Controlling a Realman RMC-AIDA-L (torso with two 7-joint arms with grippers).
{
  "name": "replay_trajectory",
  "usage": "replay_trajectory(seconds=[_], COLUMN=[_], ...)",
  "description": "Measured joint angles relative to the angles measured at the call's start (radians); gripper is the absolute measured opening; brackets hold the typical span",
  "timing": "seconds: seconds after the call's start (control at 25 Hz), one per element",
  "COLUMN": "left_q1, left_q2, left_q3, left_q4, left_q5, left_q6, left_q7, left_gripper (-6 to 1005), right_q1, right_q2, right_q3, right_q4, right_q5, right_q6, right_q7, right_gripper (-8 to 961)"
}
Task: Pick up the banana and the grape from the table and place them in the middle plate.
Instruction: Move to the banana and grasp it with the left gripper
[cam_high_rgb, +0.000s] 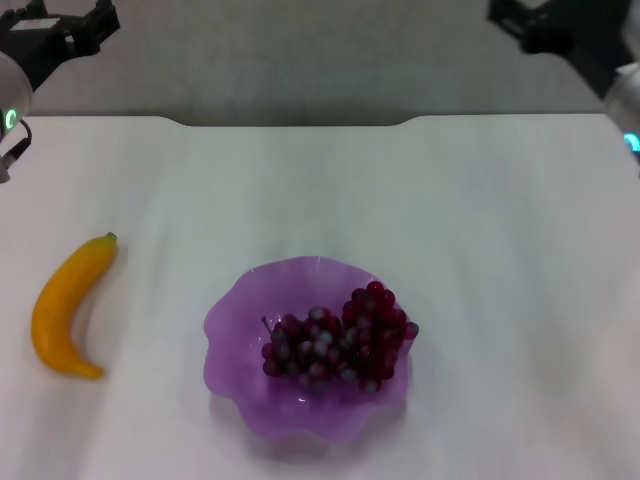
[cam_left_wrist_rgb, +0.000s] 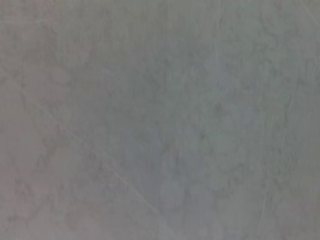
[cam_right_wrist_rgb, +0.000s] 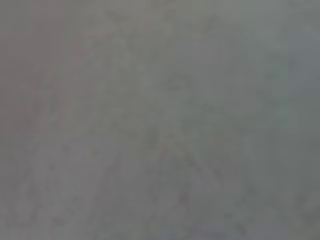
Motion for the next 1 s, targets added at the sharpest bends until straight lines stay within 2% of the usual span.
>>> replay_trajectory(seconds=[0.16, 0.36, 0.44, 0.72, 0.88, 1.0], left_q1=[0.000, -0.001, -0.001, -0.008, 0.004, 0.014], left_q2=[0.000, 0.000, 0.000, 0.000, 0.001, 0.001], left_q3=[0.000, 0.005, 0.005, 0.007, 0.022, 0.029], left_q4=[-0.008, -0.011, -0.014, -0.053, -0.054, -0.021], left_q5=[-0.001, -0.001, 0.000, -0.003, 0.001, -0.003], left_q6=[0.010, 0.013, 0.015, 0.017, -0.023, -0.104], left_q7=[0.000, 0.000, 0.000, 0.002, 0.036, 0.069], left_gripper=[800, 800, 800, 800, 801, 801], right_q1=[-0.005, 0.008, -0.003, -0.024, -0.023, -0.023], right_q2=[0.000, -0.006, -0.005, 0.001, 0.001, 0.001], right_q3=[0.027, 0.097, 0.106, 0.060, 0.048, 0.048], right_q4=[0.096, 0.144, 0.151, 0.322, 0.342, 0.357], right_q5=[0.071, 0.158, 0.160, 0.174, 0.176, 0.177], right_q6=[-0.135, -0.109, -0.153, -0.517, -0.532, -0.530], right_q7=[0.002, 0.033, 0.040, 0.041, 0.035, 0.035], right_gripper=[884, 884, 884, 883, 883, 883])
